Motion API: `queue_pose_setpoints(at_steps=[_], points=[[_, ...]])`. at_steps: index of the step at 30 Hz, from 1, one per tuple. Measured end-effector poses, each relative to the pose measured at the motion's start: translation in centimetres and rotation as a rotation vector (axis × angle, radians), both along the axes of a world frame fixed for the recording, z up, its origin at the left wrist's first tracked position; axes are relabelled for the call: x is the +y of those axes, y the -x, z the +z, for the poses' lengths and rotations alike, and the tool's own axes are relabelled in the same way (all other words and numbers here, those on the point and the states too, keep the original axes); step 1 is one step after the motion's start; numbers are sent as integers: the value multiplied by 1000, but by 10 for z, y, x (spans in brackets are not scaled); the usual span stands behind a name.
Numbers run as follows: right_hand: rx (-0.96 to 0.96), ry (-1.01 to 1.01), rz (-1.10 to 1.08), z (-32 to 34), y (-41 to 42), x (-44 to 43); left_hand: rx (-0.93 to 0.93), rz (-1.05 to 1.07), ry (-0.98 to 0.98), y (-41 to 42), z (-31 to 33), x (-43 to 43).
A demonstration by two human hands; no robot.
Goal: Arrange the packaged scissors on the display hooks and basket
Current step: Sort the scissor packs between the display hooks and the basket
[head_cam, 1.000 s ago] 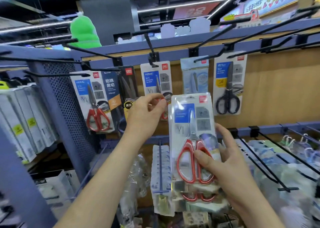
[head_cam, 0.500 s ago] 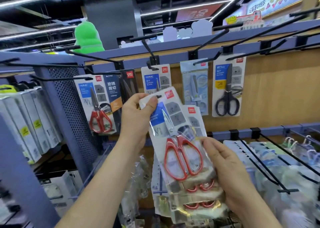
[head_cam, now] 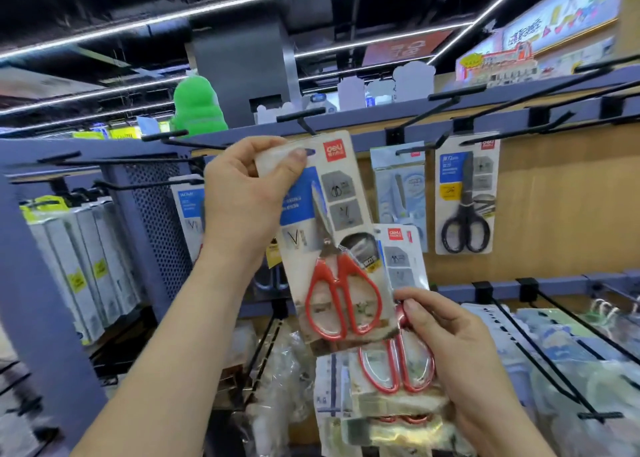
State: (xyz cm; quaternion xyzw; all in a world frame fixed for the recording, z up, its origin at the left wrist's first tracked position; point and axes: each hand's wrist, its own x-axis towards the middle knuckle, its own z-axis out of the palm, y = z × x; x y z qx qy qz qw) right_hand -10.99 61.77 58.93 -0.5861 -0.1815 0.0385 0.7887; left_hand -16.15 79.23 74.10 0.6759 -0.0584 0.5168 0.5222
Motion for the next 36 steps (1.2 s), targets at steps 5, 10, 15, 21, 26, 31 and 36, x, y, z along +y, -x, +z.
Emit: queue_pose_setpoints(at_steps=[5, 10, 15, 21, 26, 31, 36], points=[[88, -61, 84, 8, 3, 0, 140, -152, 18, 0, 8, 1], [78, -130, 224, 7, 3, -2, 222, -223, 101, 0, 12, 5], [-125, -7, 155, 12, 3, -4, 268, -63, 37, -15, 5, 14], [-138, 64, 67, 15, 2, 11, 242, -136, 59, -13, -28, 16], [-171, 85, -87, 11, -8, 8, 164, 93, 27, -23, -74, 24], [-239, 97, -264, 7, -17, -5, 228, 227, -23, -74, -74, 41], [-252, -8, -226, 8, -18, -10, 334, 323, -223, -108, -80, 57]])
